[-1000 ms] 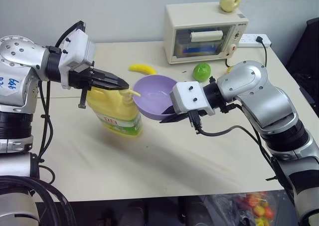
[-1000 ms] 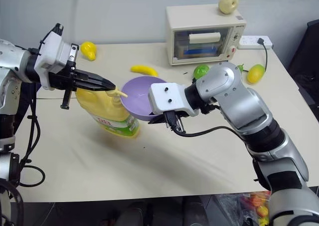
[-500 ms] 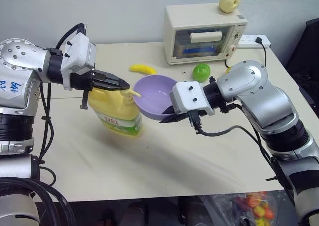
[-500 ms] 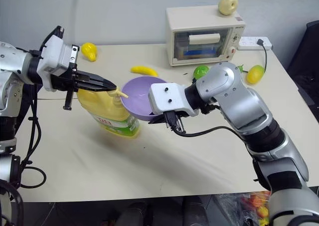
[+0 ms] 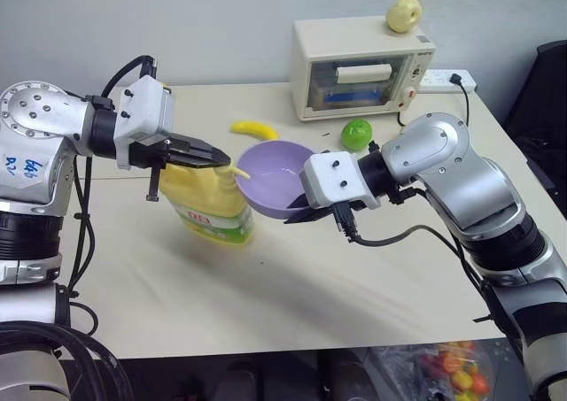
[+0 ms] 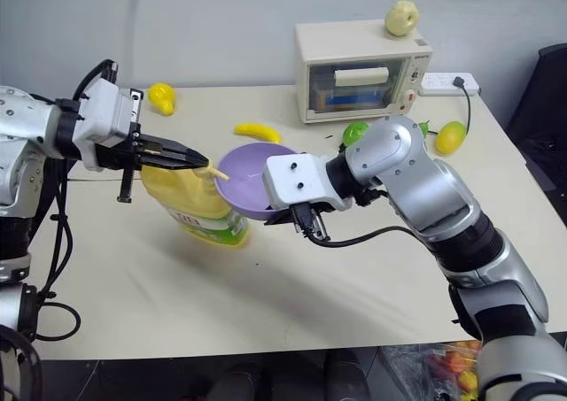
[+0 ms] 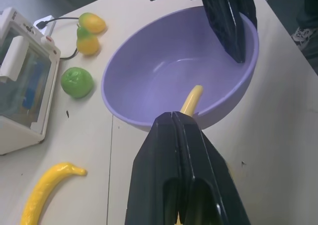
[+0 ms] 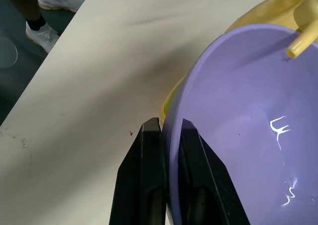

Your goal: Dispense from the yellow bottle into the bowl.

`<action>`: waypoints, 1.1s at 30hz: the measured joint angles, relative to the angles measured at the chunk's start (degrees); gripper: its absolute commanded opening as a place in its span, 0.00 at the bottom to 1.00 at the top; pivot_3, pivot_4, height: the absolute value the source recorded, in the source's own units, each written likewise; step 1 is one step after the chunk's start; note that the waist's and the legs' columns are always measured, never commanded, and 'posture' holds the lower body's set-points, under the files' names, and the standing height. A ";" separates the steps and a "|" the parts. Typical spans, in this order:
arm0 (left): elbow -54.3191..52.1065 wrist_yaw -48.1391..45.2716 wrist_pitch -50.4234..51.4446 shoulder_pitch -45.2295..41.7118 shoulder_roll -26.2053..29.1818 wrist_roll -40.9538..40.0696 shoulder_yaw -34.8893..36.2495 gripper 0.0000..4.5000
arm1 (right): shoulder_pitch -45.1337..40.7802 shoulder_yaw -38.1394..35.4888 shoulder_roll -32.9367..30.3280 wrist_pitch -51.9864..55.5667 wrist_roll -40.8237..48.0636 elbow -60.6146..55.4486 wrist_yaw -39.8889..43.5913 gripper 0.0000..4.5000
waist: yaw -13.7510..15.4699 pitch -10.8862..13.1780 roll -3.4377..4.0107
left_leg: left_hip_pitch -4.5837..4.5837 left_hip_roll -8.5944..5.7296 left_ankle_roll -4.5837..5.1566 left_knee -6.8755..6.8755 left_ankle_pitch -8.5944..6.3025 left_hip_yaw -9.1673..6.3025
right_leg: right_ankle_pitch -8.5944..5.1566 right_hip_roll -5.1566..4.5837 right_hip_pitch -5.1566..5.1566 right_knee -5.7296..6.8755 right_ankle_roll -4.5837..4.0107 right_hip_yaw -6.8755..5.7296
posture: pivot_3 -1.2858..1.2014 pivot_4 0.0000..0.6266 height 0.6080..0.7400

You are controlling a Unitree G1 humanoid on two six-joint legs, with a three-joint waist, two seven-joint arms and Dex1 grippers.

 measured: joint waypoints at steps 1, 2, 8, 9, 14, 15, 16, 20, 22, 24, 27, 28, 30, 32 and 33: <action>0.08 0.14 -0.31 0.00 -0.10 0.22 0.00 0.01 | 0.00 0.02 0.00 -0.05 0.00 0.08 0.00 0.00 | 0.00 -0.01 0.01 | 0.00 0.00 0.00 0.00 0.00 0.00 | 0.00 0.00 0.00 0.00 0.00 0.00 | 0.52 0.24 1.00; 0.33 0.27 -0.48 0.00 -0.23 0.34 0.00 0.01 | 0.01 0.07 0.01 -0.11 -0.02 0.15 0.00 0.00 | 0.00 -0.01 0.02 | 0.01 0.00 0.00 0.00 0.00 0.00 | 0.00 0.00 0.00 0.01 0.00 0.00 | 0.52 0.24 1.00; 2.88 0.36 -2.30 0.64 -0.83 0.56 -0.02 0.01 | 0.10 0.44 0.09 -0.23 -0.04 0.75 0.02 0.00 | 0.00 -0.05 0.05 | 0.01 0.01 0.00 0.00 0.00 0.01 | 0.00 0.00 0.00 0.01 0.00 0.01 | 0.52 0.24 1.00; 3.17 0.36 -2.53 0.64 -0.83 0.57 -0.01 0.01 | 0.12 0.44 0.09 -0.26 -0.04 0.75 0.01 0.00 | 0.00 -0.06 0.05 | 0.02 0.01 0.00 0.00 0.00 0.01 | 0.00 0.00 0.00 0.01 0.00 0.01 | 0.52 0.24 1.00; 3.95 0.41 -3.64 0.96 -0.90 0.58 -0.01 0.01 | 0.30 0.48 0.09 -0.28 -0.05 0.76 0.01 0.00 | 0.03 -0.27 0.16 | 0.02 0.00 0.00 0.00 0.00 0.00 | 0.00 0.00 0.01 -0.01 0.00 0.01 | 0.52 0.24 1.00; 4.03 0.43 -3.32 0.88 -1.09 0.57 -0.01 0.01 | 0.36 0.48 0.09 -0.28 -0.06 0.77 0.01 0.00 | 0.04 -0.29 0.18 | 0.02 0.00 0.00 0.00 0.00 0.00 | 0.00 0.00 0.01 -0.01 0.00 0.00 | 0.52 0.24 1.00; 4.13 0.44 -2.74 0.67 -1.33 0.57 0.00 0.01 | 0.40 0.47 0.07 -0.28 -0.09 0.77 0.01 0.00 | 0.06 -0.30 0.18 | 0.02 0.00 0.00 0.00 0.00 0.00 | 0.00 0.00 0.01 0.00 0.00 0.01 | 0.52 0.24 1.00; 4.54 -0.02 2.83 -1.68 -1.81 0.33 -0.11 0.01 | 0.42 0.47 0.02 -0.66 -0.47 0.88 -0.07 0.00 | 0.09 -0.29 0.17 | -0.04 -0.01 0.02 0.01 -0.01 0.00 | 0.00 0.00 -0.01 0.00 0.00 0.00 | 0.52 0.24 1.00; 4.68 -0.79 7.21 -3.49 -1.80 -0.65 -0.17 0.01 | 0.48 0.47 -0.03 -1.26 -0.49 0.89 -0.10 0.00 | 0.08 -0.23 0.08 | -0.12 -0.01 0.02 0.03 -0.01 -0.02 | 0.00 0.02 -0.09 0.01 0.00 -0.01 | 0.52 0.24 1.00; 4.67 -1.60 11.46 -5.29 -1.75 -1.82 -0.43 0.01 | 0.55 0.46 -0.04 -1.53 -0.49 0.88 -0.13 0.00 | 0.01 -0.09 -0.08 | -0.23 0.00 0.02 0.04 -0.01 -0.03 | 0.00 0.02 -0.21 0.01 0.00 0.00 | 0.52 0.24 1.00; 4.24 -2.69 16.41 -8.58 -0.71 -4.15 0.10 0.01 | 0.90 0.46 -0.05 -1.57 -0.50 0.89 -0.18 0.00 | -0.17 0.09 -0.35 | -0.57 0.02 0.00 0.03 0.00 -0.03 | 0.00 0.04 -0.65 0.01 0.00 0.00 | 0.52 0.24 1.00; 4.13 -3.13 17.68 -9.48 0.35 -4.81 0.52 0.01 | 0.98 0.46 -0.07 -1.60 -0.49 0.89 -0.20 0.00 | -0.29 0.09 -0.35 | -0.85 0.01 -0.01 0.07 0.00 -0.02 | 0.00 0.03 -0.95 0.04 0.00 0.00 | 0.52 0.24 1.00; 3.57 -3.99 20.31 -10.17 2.44 -6.34 1.96 0.05 | 1.67 0.46 -0.12 -1.62 -0.48 0.86 -0.26 0.00 | -0.42 0.11 -0.35 | -1.07 0.01 -0.03 0.12 0.00 -0.04 | 0.00 0.01 -1.15 0.06 0.00 -0.06 | 0.52 0.24 1.00; 2.04 -5.06 23.71 -9.96 5.84 -8.16 3.36 0.14 | 2.52 0.45 -0.74 -1.63 -0.50 0.78 -0.38 0.00 | -0.51 0.14 -0.36 | -1.09 0.00 -0.06 0.12 -0.01 -0.04 | 0.00 -0.02 -1.15 0.02 0.00 -0.14 | 0.52 0.24 1.00; 1.02 -5.71 24.67 -9.45 7.30 -8.85 4.17 0.20 | 2.74 0.43 -0.86 -1.63 -0.51 0.76 -0.50 0.00 | -0.55 0.18 -0.38 | -1.10 0.00 -0.05 0.14 -0.01 -0.03 | 0.00 -0.04 -1.15 0.01 0.00 -0.14 | 0.52 0.24 1.00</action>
